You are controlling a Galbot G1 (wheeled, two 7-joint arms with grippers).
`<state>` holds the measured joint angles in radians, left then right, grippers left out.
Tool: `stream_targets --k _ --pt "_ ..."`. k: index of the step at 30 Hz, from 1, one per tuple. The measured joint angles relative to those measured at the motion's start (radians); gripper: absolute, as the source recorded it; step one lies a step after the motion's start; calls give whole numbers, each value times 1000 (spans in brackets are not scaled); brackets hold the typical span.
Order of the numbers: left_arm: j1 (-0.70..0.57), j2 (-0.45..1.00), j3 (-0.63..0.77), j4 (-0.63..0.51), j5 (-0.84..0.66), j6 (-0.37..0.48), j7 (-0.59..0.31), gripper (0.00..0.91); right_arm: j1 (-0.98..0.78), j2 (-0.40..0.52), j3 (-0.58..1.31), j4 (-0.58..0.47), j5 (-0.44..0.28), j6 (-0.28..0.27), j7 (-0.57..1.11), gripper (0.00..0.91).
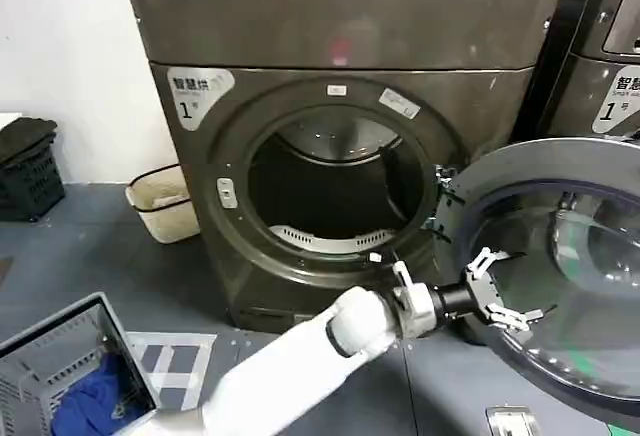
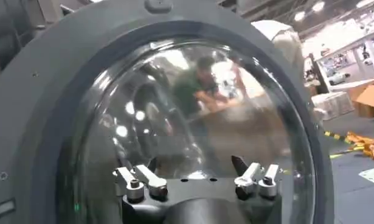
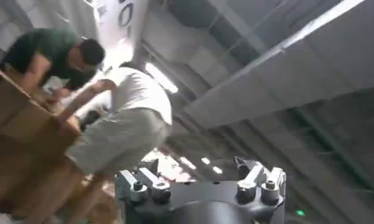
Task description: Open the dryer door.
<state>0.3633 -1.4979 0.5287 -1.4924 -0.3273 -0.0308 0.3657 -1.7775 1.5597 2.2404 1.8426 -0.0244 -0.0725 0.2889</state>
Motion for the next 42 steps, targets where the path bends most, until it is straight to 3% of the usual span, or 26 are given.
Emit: stream_targets --k 25,32,36,42 --pt "-28 -111 -22 135 12 53 -41 907 -2 -49 8 -82 38 39 37 907" --pt "26 -61 -51 0 11 199 -55 907 8 -86 -15 -106 68 -6 29 907" --pt "79 59 -81 -128 -16 277 -90 907 9 -107 -29 -118 94 -34 15 907" --pt "169 279 -170 -331 -127 386 -184 907 25 -138 -53 -146 97 -25 -1 907"
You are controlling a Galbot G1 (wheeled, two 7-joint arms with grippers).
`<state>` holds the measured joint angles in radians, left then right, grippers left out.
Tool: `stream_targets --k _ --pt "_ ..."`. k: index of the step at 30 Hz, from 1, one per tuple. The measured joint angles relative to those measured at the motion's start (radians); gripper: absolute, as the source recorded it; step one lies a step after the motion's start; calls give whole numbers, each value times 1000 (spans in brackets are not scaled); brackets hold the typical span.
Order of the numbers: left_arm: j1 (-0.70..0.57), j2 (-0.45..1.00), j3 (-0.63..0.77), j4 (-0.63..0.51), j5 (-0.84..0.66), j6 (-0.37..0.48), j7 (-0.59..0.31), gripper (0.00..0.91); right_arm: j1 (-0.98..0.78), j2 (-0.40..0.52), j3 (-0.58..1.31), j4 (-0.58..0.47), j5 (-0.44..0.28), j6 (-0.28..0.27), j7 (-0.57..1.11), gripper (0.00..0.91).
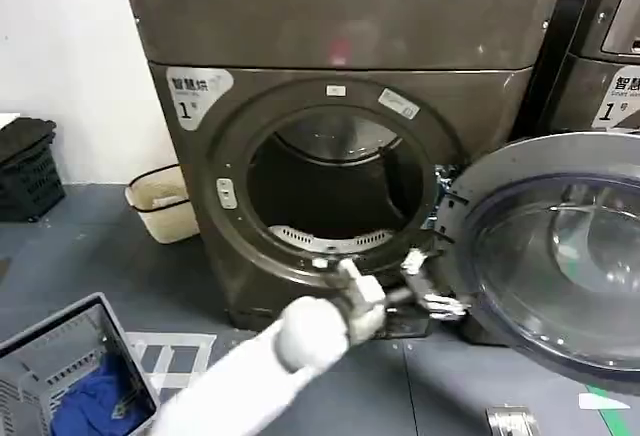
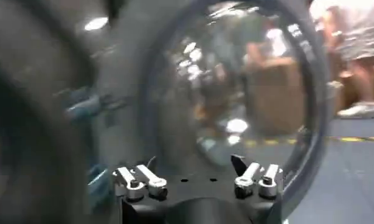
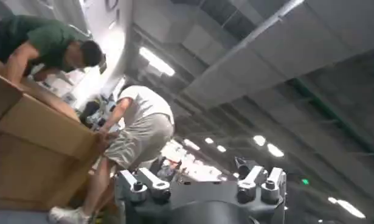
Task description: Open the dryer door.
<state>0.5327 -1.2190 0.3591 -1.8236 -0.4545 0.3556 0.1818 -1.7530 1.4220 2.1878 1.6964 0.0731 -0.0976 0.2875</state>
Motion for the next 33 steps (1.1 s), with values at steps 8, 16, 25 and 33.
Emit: stream_targets --k 8,16,25,33 --pt "162 303 -218 -250 -247 115 -143 907 2 -42 -35 -32 -1 16 -11 907" --pt "365 530 -472 -393 -582 311 -418 907 18 -63 -104 -33 6 10 -19 907" --pt "590 677 -727 -419 -983 382 -815 907 15 -82 -176 -32 103 -23 -61 907" --pt "689 764 -842 -385 -1302 381 -1105 907 21 -78 -203 -21 175 -13 -83 907"
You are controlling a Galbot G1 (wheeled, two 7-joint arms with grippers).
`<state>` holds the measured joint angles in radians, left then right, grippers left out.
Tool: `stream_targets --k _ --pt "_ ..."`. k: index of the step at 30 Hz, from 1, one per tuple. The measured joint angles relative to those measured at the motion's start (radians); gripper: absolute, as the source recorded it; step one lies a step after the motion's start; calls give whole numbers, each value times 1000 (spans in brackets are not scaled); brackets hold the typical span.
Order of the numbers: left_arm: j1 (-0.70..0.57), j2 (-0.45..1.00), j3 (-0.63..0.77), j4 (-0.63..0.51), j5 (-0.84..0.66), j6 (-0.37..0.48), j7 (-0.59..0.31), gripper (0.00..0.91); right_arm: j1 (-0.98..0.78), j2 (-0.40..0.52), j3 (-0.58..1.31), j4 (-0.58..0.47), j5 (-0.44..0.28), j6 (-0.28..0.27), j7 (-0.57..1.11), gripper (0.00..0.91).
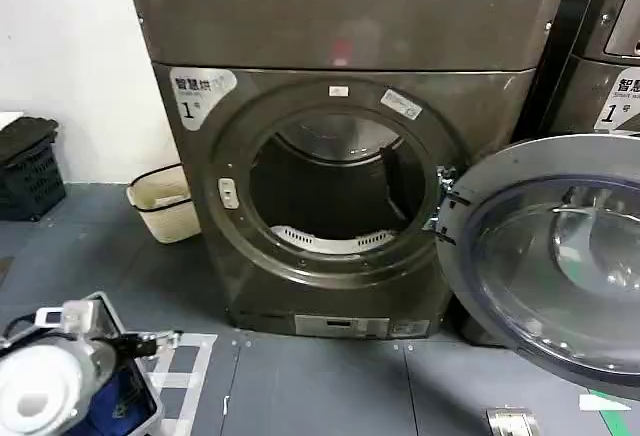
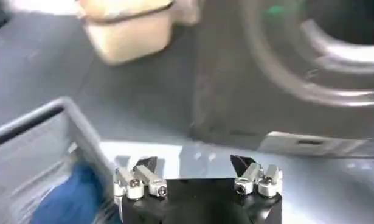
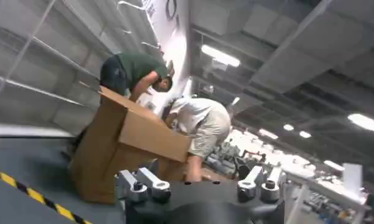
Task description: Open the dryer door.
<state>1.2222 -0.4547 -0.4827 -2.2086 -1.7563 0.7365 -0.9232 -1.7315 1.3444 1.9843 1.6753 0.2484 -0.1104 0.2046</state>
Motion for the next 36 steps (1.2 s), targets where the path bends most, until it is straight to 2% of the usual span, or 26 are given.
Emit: stream_targets --k 7,14,18,22,26,30,36 --pt "51 49 -35 45 -290 0 -227 907 -3 10 6 -16 29 44 -2 907" --pt "92 59 -28 135 -468 -1 -306 907 -3 24 23 -29 104 72 0 907" --pt "77 47 -16 224 -547 -1 -320 907 -4 32 23 -40 116 91 -2 907" --pt "47 22 0 333 -550 -1 -317 907 -3 40 17 -50 118 134 -10 907" --pt "41 5 -3 405 -524 -1 -291 907 -1 43 14 -61 122 149 -17 907" --pt "29 4 -13 448 -490 -1 -284 907 -1 43 13 -74 123 164 -24 907" --pt "30 14 -33 455 -495 -1 -283 907 -5 45 15 -84 123 186 -42 907"
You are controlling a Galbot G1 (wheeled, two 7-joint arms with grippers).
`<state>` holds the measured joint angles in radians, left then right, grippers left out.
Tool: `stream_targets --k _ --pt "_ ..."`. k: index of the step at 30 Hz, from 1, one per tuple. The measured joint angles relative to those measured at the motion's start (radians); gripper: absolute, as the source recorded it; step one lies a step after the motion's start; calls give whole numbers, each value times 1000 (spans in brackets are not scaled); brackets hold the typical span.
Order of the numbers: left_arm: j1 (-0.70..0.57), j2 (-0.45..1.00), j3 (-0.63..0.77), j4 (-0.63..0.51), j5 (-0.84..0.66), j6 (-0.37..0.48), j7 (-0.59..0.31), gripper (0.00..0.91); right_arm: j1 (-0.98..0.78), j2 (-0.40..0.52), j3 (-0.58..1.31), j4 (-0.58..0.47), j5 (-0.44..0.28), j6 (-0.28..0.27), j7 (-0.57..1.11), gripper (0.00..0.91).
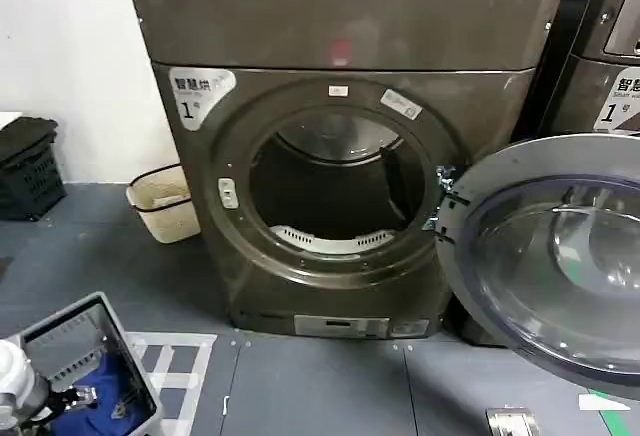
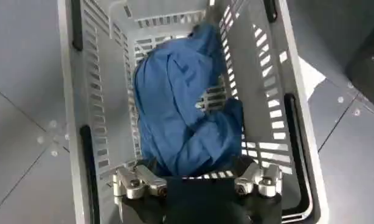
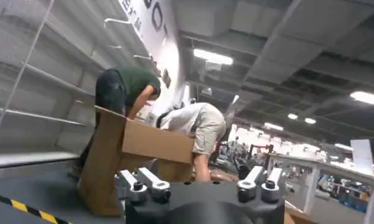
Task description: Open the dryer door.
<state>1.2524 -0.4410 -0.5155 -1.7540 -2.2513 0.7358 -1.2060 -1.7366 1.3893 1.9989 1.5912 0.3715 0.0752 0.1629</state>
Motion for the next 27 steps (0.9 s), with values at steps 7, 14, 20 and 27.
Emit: stream_targets --k 7,14,20,27 --pt "4 10 -12 -10 -3 0 -2 907 -1 2 -1 -14 -3 29 -5 907" --pt "3 16 -13 -17 -4 1 -2 907 0 3 -4 -19 -2 41 -5 907" --pt "4 25 -24 -16 -9 1 -3 907 1 4 -5 -19 -2 42 -7 907" --pt "8 31 -35 -16 -14 1 -3 907 2 6 -10 -23 -4 50 -11 907"
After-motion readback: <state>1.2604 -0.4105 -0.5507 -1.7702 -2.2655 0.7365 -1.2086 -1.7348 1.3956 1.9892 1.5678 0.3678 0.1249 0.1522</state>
